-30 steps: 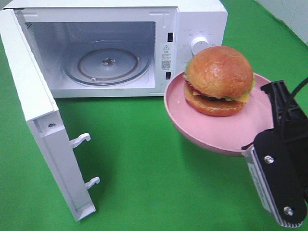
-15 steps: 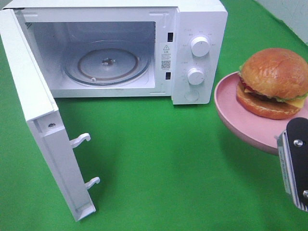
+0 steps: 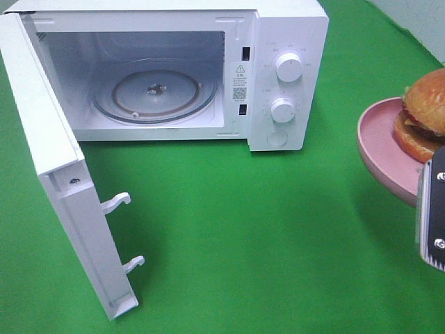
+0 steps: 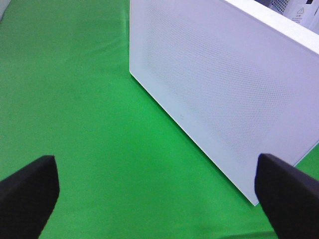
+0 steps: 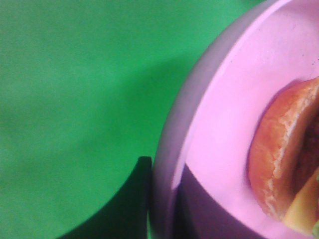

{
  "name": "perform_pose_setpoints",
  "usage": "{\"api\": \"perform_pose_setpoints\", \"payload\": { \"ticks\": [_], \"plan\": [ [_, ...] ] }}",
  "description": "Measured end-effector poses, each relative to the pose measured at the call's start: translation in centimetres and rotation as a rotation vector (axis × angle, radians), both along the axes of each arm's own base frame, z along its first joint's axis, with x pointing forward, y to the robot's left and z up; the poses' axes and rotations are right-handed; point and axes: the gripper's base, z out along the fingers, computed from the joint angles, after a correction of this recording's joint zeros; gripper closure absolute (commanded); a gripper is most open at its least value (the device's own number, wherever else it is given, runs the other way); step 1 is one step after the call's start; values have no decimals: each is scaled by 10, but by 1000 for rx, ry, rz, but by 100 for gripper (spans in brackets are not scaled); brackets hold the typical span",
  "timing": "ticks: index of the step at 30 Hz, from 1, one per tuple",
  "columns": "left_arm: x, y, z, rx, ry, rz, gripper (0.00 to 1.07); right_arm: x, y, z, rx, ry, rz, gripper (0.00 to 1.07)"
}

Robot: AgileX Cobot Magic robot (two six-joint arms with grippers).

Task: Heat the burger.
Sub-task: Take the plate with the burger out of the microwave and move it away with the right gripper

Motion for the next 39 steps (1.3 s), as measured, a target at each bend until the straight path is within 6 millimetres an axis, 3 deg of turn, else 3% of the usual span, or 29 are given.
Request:
{"api": "perform_pose_setpoints", "payload": {
  "ticks": [21,39],
  "plan": [
    [0,0,0,0,0,0,6,1,-11,-2,43,-31,-319,107],
    [0,0,0,0,0,0,6,41,14,-17,59,-104,-719,107]
  ]
}}
